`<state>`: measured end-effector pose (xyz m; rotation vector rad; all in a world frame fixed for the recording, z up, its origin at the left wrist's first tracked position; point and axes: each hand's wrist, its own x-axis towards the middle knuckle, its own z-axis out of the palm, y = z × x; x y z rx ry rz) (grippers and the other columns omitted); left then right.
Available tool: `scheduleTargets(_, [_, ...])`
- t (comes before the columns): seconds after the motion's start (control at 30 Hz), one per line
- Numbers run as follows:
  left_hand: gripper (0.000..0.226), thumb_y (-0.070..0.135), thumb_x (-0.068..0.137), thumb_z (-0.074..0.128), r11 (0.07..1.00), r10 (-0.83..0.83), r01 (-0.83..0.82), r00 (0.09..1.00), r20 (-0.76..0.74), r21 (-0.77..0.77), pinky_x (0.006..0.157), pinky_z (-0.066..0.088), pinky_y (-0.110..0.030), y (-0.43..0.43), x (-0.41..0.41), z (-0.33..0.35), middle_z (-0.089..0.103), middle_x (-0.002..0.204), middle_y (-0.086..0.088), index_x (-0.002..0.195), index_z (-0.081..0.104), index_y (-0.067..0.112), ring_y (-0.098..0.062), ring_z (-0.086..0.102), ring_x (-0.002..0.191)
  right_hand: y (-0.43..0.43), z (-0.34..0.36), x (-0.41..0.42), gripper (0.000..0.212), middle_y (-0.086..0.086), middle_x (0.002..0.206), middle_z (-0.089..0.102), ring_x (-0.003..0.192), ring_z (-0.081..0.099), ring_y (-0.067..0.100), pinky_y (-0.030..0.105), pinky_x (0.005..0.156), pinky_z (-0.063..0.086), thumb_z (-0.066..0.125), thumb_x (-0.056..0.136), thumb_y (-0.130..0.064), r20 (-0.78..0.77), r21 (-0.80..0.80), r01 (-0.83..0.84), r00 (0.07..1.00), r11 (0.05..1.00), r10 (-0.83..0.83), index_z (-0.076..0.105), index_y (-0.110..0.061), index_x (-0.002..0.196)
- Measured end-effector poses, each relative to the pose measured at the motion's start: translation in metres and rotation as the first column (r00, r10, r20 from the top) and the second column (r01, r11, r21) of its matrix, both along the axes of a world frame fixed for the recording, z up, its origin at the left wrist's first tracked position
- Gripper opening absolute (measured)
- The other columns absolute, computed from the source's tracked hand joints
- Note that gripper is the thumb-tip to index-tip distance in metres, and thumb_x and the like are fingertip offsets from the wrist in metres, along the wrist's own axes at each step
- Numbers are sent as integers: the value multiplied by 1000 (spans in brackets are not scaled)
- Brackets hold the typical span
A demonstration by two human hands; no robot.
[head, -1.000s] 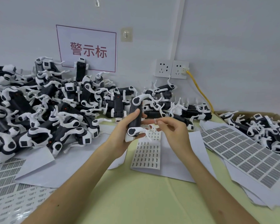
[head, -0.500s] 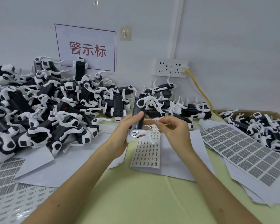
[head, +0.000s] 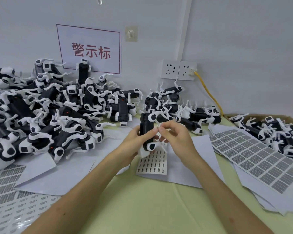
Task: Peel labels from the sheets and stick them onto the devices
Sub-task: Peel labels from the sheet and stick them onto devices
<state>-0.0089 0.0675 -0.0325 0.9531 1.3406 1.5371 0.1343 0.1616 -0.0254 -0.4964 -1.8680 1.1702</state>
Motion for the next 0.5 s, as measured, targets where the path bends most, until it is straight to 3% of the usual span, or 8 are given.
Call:
scheduleTargets(0.13, [59, 32, 85, 80, 998, -62, 61, 998, 32, 9, 97, 55, -41, 0, 4, -5, 72, 126, -18, 136, 59, 9, -25, 71, 110, 0, 0, -1, 16, -17, 76, 71, 69, 67, 0, 14, 65, 50, 64, 98, -7, 49, -6, -3, 999, 1000, 3, 69, -18, 87])
scheduleTargets(0.2, [47, 21, 91, 77, 996, -92, 92, 996, 14, 3, 91, 54, -35, 0, 5, -6, 72, 126, -15, 134, 62, 10, -21, 72, 109, -2, 0, -1, 14, -15, 73, 70, 67, 66, 0, 16, 64, 51, 64, 99, -7, 53, -21, -5, 999, 1000, 7, 69, -14, 88])
scheduleTargets(0.33, [40, 11, 96, 72, 994, -105, 105, 994, -7, -7, 81, 54, -26, 0, 7, -6, 74, 115, -5, 134, 60, 14, -14, 73, 102, -4, 1, -1, 10, -5, 83, 70, 75, 67, 12, 35, 73, 57, 64, 99, -10, 75, -24, 17, 997, 1000, -15, 70, -9, 92])
scheduleTargets(0.5, [43, 8, 97, 71, 997, -82, 81, 995, -61, -12, 90, 53, -29, -1, 10, -6, 72, 128, -10, 137, 58, 15, -22, 70, 117, -3, 2, 0, 15, -9, 87, 69, 78, 66, 11, 34, 78, 55, 64, 99, -14, 126, 26, 60, 990, 998, -63, 69, -18, 85])
